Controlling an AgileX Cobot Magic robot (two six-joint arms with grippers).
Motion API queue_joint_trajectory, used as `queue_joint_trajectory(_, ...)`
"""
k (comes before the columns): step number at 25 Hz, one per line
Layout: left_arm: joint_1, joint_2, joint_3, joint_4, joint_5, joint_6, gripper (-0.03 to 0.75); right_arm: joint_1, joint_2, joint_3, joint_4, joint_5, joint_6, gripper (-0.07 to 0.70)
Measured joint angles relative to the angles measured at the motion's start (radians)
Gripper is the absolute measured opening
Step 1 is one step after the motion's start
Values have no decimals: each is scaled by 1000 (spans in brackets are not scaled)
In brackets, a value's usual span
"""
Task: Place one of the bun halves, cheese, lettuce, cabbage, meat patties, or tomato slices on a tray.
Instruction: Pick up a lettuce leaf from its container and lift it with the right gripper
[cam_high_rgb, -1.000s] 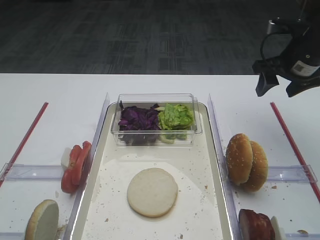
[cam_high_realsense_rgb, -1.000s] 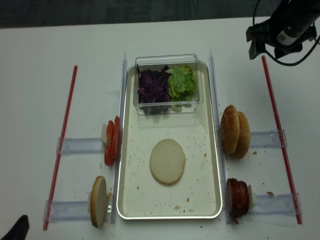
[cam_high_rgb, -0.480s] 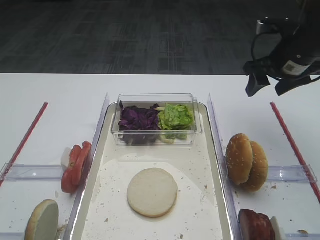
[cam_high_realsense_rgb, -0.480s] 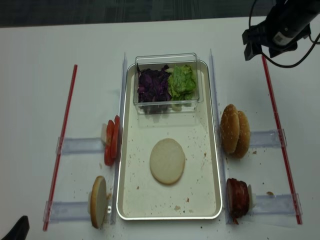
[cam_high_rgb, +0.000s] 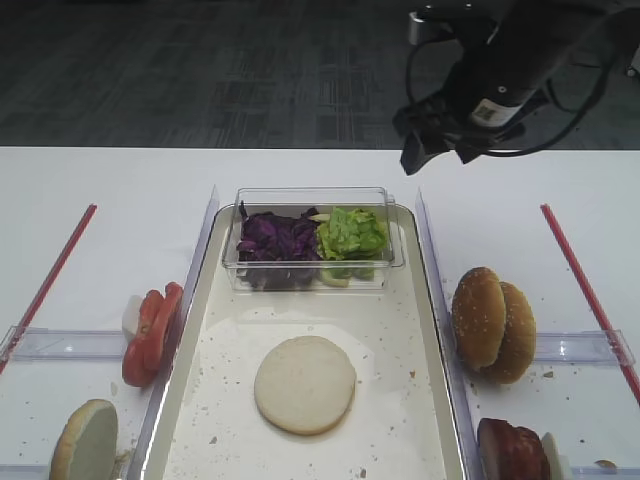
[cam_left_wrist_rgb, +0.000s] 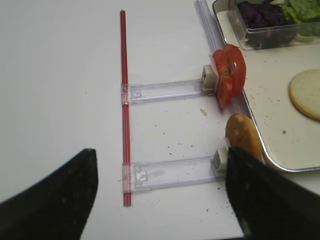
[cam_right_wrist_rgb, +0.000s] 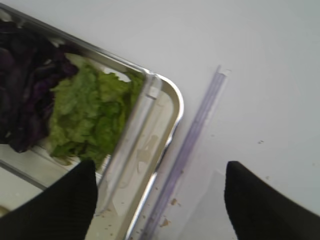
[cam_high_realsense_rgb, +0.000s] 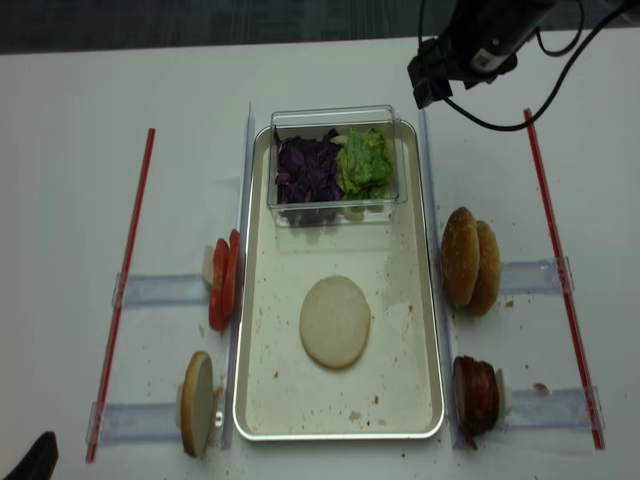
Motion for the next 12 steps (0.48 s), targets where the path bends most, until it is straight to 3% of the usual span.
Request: queue_joint_trajectory(12,0,0,0,0,0,0,492,198,33,-10,2,8,0,552)
